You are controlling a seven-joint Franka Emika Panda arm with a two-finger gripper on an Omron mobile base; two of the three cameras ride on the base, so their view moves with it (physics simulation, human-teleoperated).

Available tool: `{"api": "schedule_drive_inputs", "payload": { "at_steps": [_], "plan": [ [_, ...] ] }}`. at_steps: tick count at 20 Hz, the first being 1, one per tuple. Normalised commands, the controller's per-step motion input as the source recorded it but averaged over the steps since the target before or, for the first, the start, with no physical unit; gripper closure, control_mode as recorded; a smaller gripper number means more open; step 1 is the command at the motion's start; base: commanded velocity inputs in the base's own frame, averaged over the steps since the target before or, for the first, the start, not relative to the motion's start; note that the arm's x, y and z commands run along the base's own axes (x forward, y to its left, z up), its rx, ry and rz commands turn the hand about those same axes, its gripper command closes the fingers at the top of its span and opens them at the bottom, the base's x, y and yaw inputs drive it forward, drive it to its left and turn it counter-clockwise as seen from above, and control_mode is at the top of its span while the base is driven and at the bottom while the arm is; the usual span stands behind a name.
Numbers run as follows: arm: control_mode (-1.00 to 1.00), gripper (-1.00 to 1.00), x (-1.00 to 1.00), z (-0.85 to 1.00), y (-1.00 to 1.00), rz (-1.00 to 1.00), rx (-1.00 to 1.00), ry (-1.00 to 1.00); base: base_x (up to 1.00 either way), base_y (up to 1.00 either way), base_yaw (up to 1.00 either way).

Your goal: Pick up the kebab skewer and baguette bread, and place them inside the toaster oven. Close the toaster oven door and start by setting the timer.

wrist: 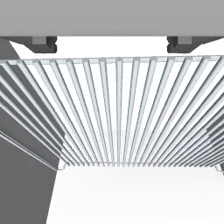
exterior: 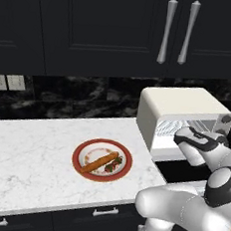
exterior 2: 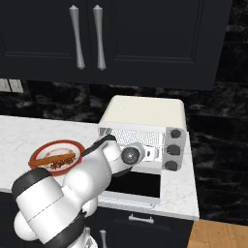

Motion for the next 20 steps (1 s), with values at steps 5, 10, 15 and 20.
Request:
{"api": "schedule_drive_inputs", "payload": {
  "at_steps": [5,10,15,20],
  "plan": [
    [-1.00,-1.00,0.00,0.00,-0.14,0.00,0.00,-0.04,0.00,0.00,0.00],
    [-1.00,-1.00,-0.07,0.00,-0.03,0.00,0.00,-0.10,0.00,0.00,0.00],
    [-1.00,-1.00,-0.03,0.08,0.00,0.00,0.00,-0.15,0.00,0.00,0.00],
    [-1.00,-1.00,0.05,0.13,0.00,0.00,0.00,-0.06,0.00,0.00,0.00]
  ]
}}
